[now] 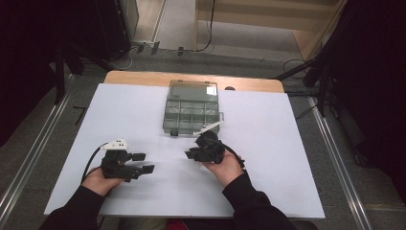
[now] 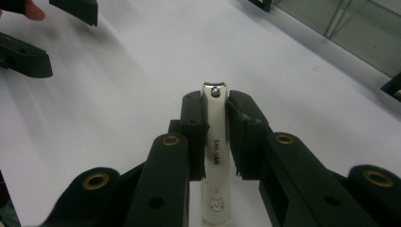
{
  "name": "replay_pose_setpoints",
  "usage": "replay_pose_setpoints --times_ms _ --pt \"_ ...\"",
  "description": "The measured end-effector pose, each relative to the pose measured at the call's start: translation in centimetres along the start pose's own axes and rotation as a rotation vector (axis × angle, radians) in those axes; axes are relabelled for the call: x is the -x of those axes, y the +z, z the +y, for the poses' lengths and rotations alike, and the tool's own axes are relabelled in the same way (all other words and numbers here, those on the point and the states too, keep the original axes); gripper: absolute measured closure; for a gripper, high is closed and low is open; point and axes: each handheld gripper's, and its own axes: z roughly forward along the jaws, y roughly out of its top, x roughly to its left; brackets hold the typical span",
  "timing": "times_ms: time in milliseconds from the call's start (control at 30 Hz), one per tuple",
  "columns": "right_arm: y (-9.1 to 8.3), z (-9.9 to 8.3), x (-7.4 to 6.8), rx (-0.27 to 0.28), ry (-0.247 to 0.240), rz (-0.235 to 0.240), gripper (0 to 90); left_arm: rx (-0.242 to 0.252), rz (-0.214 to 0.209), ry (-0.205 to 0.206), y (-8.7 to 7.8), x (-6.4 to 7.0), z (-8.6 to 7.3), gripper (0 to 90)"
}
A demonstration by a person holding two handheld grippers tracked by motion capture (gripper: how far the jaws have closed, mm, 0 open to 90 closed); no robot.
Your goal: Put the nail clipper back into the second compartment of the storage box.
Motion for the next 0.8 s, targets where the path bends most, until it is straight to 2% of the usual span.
replay_pose_setpoints --times_ms 800 --pt "-0.6 3.2 1.8 0.03 0.016 0.005 78.4 0.006 0.006 -0.002 -0.1 0.0 -0.1 29.4"
